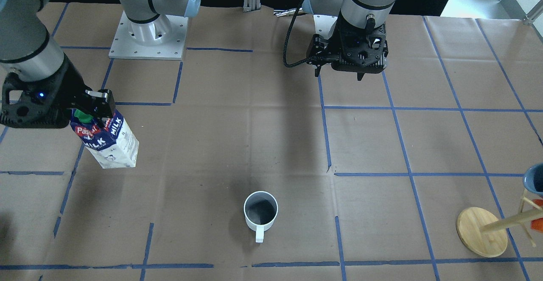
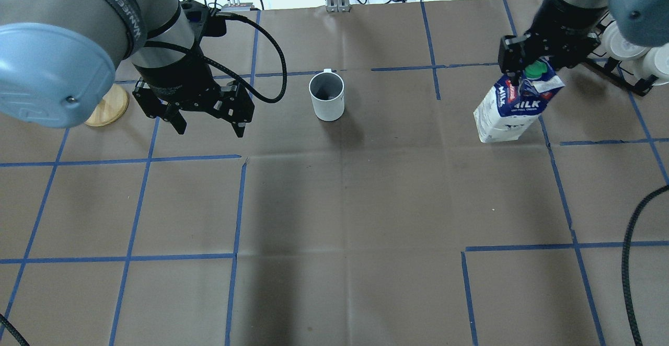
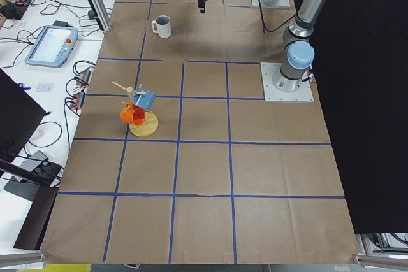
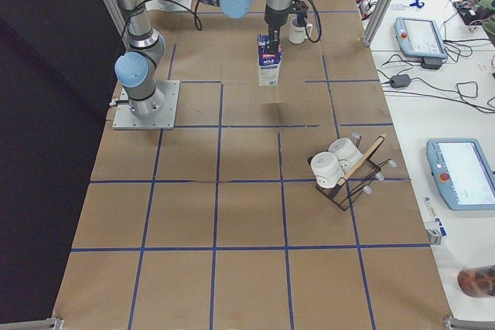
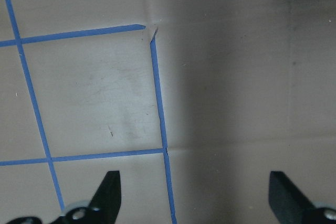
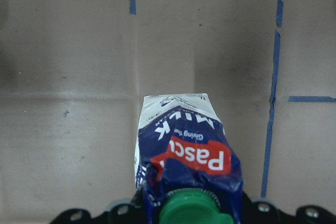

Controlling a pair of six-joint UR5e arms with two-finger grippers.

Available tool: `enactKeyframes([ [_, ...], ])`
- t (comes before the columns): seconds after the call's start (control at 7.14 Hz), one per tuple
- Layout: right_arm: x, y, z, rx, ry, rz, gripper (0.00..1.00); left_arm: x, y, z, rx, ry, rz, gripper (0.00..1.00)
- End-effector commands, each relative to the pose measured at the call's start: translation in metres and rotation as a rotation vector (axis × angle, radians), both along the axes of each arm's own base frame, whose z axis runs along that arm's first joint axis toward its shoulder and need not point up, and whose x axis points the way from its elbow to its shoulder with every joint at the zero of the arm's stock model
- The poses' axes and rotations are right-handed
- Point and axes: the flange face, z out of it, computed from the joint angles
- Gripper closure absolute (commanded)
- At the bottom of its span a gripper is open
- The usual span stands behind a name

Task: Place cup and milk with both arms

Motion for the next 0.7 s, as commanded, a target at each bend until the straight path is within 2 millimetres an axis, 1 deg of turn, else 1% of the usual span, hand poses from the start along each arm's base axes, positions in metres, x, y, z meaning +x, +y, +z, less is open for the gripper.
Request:
enactKeyframes([
  [0.0,0.082,-0.076,-0.018,0.0,-0.001,0.0,0.5,0.0,0.0,0.0,0.0,0.0,0.0,0.0],
  [0.14,0.118,-0.108,-0.032,0.024,-0.002,-0.011,0.5,0.0,0.0,0.0,0.0,0.0,0.0,0.0],
  [0.28,0.161,-0.13,-0.049,0.051,0.004,-0.01,0.5,-0.001,0.0,0.0,0.0,0.0,-0.001,0.0],
  [0.42,0.194,-0.142,-0.069,0.066,0.004,-0.033,0.5,0.0,0.0,-0.001,0.001,0.0,0.0,0.0],
  [0.56,0.21,-0.148,-0.085,0.075,0.005,-0.053,0.5,-0.001,0.0,0.0,0.0,0.0,-0.001,0.0],
])
